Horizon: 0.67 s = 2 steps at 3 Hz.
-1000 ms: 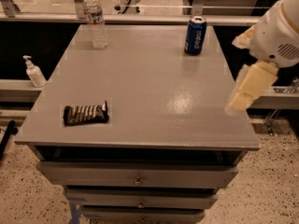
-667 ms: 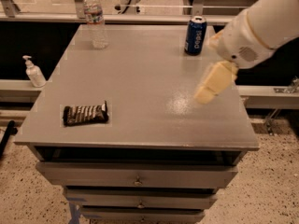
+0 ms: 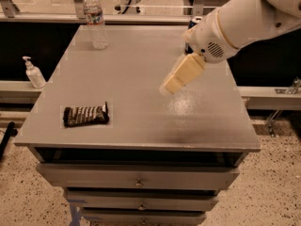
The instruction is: Move water bottle near rxbar chocolate
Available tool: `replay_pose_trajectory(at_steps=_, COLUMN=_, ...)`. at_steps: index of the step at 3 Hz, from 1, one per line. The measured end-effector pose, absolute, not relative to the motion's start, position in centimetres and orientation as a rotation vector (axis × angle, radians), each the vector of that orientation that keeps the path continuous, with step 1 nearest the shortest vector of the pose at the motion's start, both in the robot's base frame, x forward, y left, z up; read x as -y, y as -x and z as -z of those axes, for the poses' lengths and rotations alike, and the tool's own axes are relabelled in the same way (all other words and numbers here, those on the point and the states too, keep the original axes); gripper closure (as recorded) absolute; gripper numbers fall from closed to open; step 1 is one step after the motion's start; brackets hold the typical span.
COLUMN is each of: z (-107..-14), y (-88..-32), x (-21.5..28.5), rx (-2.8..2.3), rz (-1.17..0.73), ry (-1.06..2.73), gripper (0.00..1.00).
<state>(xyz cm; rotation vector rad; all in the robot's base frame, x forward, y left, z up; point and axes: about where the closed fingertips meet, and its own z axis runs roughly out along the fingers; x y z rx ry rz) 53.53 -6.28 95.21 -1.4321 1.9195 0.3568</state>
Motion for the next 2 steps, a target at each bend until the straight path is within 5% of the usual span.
replay_pose_trajectory(at_steps=2, z=-94.5, y=-54.8, x=4.1, rx=-1.874, rz=-0.401, ry=1.392, gripper=0.00)
